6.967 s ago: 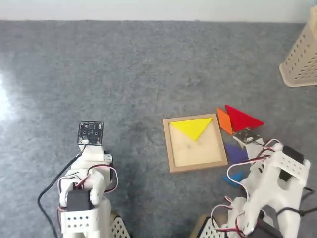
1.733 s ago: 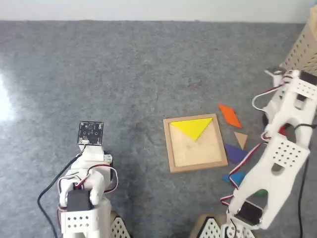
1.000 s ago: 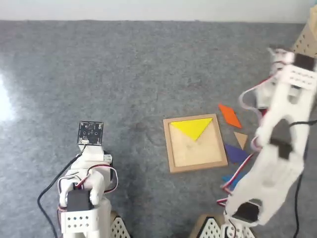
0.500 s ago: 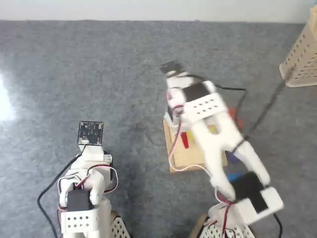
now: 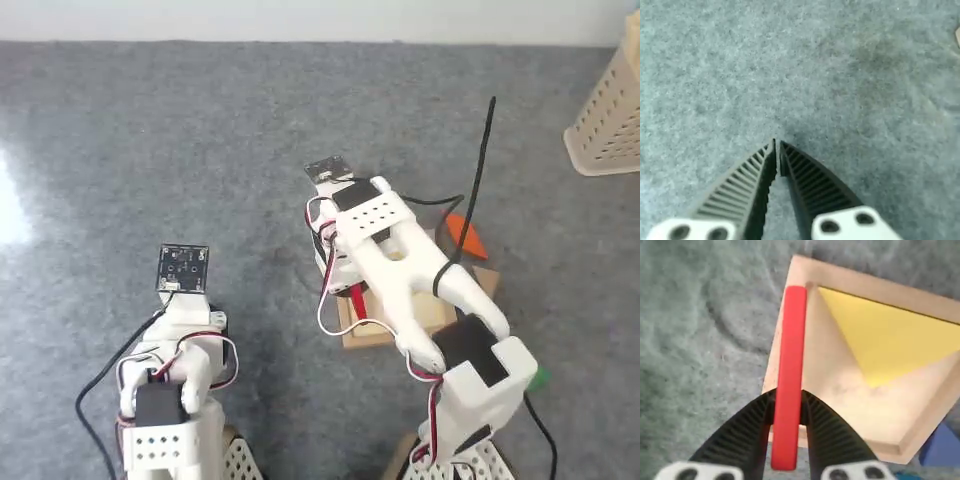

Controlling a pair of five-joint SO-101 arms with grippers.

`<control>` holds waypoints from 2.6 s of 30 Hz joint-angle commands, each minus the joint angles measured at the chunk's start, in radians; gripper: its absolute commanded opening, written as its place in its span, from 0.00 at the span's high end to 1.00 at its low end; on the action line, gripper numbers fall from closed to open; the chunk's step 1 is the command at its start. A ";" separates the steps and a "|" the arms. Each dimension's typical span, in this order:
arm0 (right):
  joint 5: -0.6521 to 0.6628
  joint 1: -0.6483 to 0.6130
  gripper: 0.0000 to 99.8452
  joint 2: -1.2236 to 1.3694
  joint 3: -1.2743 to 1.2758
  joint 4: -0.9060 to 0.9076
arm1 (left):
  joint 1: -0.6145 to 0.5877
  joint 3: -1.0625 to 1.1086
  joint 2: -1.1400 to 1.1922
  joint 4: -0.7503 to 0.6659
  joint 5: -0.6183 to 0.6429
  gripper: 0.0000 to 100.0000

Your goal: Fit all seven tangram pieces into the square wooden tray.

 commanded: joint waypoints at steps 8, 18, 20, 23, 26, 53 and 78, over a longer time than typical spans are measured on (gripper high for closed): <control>0.038 -0.010 0.99 -0.007 -0.003 -0.022 | -0.002 -0.012 -0.017 0.005 0.006 0.99; -0.038 -0.007 0.99 0.015 0.003 -0.059 | -0.002 -0.012 -0.017 0.005 0.006 0.99; -0.038 -0.010 0.99 0.048 -0.002 -0.059 | -0.002 -0.012 -0.017 0.005 0.006 0.99; -0.038 -0.008 0.99 0.077 -0.017 -0.053 | -0.002 -0.012 -0.017 0.005 0.006 0.99; -0.034 -0.008 0.99 0.076 -0.029 -0.047 | -0.002 -0.012 -0.017 0.005 0.006 0.99; 0.032 0.153 0.81 -0.125 -0.018 0.004 | -0.002 -0.012 -0.017 0.005 0.006 0.99; 0.123 0.044 0.99 -0.249 0.321 -0.251 | -0.002 -0.012 -0.017 0.005 0.006 0.99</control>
